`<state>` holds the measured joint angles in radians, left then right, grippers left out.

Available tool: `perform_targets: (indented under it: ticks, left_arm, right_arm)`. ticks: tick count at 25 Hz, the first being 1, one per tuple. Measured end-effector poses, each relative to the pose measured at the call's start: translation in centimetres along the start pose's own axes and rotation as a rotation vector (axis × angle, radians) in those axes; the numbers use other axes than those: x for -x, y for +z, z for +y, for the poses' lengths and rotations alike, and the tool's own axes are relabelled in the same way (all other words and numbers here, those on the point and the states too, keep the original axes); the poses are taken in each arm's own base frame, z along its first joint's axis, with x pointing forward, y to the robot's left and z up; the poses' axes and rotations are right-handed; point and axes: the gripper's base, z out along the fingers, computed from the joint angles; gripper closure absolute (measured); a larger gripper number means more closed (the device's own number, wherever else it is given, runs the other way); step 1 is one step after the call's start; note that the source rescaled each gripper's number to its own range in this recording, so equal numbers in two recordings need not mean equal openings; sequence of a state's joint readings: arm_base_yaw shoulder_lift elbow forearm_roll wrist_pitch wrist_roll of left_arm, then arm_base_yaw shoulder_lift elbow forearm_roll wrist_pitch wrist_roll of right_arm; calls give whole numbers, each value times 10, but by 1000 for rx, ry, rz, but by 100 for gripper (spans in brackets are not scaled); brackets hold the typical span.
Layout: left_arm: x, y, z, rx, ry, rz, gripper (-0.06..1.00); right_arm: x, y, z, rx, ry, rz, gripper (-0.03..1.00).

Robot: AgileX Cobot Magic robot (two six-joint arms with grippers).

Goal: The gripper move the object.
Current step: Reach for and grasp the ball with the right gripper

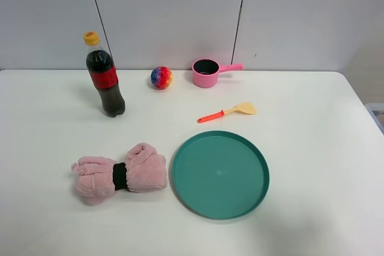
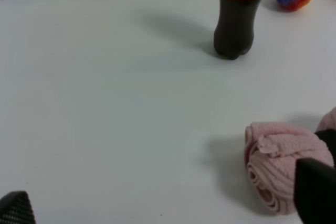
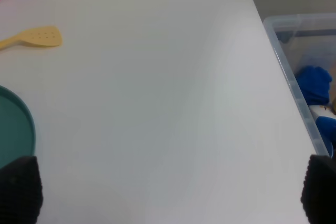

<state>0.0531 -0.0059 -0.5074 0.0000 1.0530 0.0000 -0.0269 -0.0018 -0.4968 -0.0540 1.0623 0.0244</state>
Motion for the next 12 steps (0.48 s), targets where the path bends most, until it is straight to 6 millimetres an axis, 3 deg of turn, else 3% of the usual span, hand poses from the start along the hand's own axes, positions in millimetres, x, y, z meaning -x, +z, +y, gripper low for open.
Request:
perform_targets:
  ticks: [12]
  left_arm:
    - [0, 0, 0, 0, 0, 0, -6]
  right_arm:
    - [0, 0, 0, 0, 0, 0, -3]
